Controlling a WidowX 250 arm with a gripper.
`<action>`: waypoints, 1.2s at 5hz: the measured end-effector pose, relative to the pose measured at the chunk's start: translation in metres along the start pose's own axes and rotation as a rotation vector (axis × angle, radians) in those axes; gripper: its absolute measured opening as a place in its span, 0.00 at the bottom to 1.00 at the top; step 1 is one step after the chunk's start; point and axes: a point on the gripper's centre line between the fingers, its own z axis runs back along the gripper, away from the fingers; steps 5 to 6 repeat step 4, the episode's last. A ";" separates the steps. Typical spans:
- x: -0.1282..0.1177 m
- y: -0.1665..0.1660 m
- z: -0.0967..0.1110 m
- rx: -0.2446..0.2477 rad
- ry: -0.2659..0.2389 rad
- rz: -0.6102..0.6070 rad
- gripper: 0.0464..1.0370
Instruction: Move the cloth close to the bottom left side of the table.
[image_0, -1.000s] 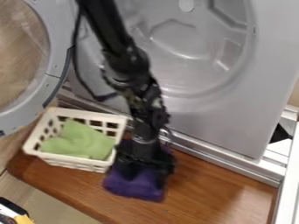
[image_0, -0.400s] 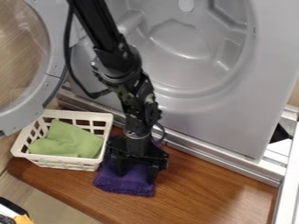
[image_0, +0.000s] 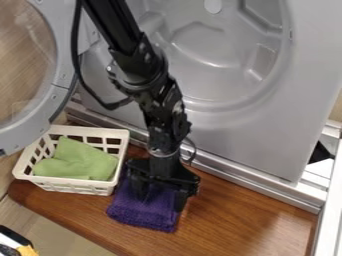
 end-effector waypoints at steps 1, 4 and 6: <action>0.000 -0.002 0.027 -0.025 -0.050 -0.028 0.96; -0.008 0.009 0.084 -0.068 -0.124 -0.064 0.96; -0.008 0.009 0.084 -0.068 -0.124 -0.064 0.96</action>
